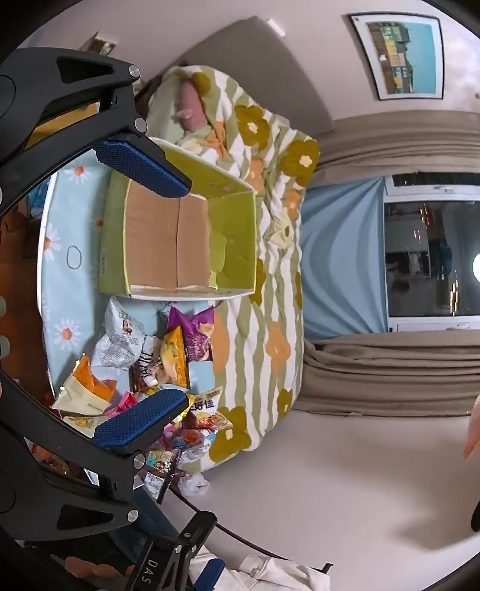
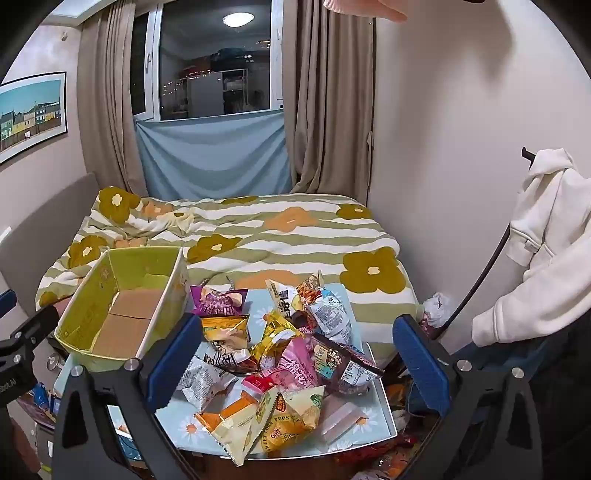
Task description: Organize snacks
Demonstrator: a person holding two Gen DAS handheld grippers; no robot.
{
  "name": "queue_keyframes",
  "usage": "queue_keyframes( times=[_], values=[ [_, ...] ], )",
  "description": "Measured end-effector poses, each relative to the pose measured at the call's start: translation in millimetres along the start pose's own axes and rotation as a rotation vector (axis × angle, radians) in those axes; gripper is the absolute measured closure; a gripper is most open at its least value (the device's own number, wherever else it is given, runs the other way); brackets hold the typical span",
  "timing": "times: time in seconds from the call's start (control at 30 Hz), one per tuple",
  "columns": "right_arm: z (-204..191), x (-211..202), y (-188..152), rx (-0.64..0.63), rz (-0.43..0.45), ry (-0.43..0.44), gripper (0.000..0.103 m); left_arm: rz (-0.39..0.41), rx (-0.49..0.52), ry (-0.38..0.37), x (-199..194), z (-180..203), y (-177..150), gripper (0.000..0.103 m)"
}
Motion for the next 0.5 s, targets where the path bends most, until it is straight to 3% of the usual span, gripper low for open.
queue_keyframes(
  times=[0.5],
  values=[
    [-0.2, 5.9, -1.5, -0.006, -0.009, 0.001, 0.000, -0.001, -0.020, 0.009, 2.1, -3.1, 3.6, 0.000]
  ],
)
Point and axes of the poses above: each gripper's, at about its wrist camera, not at the fingertips, and x roughly the way its jaws point, z to its right, y to its top, the point moved 7 cm from there along x, roughly the way its jaws point, and after that the axes turned 8 degrees about y, right-handed, at the moved point
